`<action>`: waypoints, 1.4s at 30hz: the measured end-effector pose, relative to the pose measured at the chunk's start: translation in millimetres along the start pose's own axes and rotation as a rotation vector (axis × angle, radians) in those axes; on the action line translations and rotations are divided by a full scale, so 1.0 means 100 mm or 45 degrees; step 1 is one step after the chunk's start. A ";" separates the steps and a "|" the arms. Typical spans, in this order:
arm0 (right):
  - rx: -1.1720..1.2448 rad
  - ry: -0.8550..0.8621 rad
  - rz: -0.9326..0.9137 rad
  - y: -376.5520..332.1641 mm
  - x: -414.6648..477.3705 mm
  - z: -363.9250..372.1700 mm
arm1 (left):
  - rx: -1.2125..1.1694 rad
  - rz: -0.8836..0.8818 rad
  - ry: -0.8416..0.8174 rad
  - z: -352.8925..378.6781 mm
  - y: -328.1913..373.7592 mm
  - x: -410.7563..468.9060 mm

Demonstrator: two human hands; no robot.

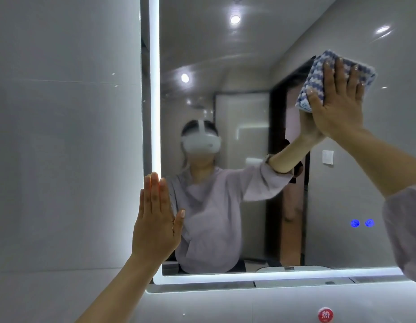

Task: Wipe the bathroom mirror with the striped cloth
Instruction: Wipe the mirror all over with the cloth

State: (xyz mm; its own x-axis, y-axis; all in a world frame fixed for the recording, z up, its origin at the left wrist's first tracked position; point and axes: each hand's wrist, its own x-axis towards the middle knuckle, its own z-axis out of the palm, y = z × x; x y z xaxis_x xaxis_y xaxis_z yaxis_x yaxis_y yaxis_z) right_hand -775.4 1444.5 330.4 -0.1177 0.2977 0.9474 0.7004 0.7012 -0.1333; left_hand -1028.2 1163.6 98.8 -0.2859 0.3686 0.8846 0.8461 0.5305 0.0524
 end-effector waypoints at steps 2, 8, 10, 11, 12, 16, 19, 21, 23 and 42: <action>0.042 0.031 0.037 -0.12 0.01 0.02 | -0.012 -0.005 -0.004 0.00 0.00 0.01; 0.071 0.059 -0.110 -0.81 0.10 0.00 | -0.047 -0.018 -0.012 0.01 0.00 0.01; 0.066 0.066 -0.186 -1.11 0.11 -0.01 | -0.049 -0.017 -0.009 0.01 0.00 0.01; 0.074 0.066 -0.218 -1.27 0.11 -0.01 | -0.047 -0.015 -0.005 0.01 0.00 0.01; 0.085 0.067 -0.247 -1.42 0.10 -0.02 | -0.044 -0.013 -0.001 0.01 0.00 0.01; 0.075 0.078 -0.344 -1.93 0.01 -0.02 | -0.036 0.000 0.016 0.03 -0.01 0.00; 0.058 0.057 -0.442 -2.24 -0.05 0.01 | -0.040 0.001 0.020 0.04 -0.03 0.01; 0.051 0.050 -0.504 -2.43 -0.09 0.03 | -0.025 0.001 0.022 0.05 -0.04 0.01; 0.052 0.035 -0.571 -2.61 -0.13 0.06 | 0.006 0.001 0.024 0.05 -0.04 0.01; 0.016 0.069 -0.605 -1.84 0.05 0.01 | -0.005 -0.009 -0.003 -0.01 -0.01 0.01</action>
State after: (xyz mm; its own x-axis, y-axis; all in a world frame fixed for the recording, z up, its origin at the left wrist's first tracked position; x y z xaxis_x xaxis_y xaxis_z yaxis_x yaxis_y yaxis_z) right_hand -905.9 1318.0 359.2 -0.3860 -0.0917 0.9179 0.5694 0.7592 0.3153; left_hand -1028.6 1162.4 99.9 -0.2929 0.3664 0.8832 0.8458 0.5300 0.0607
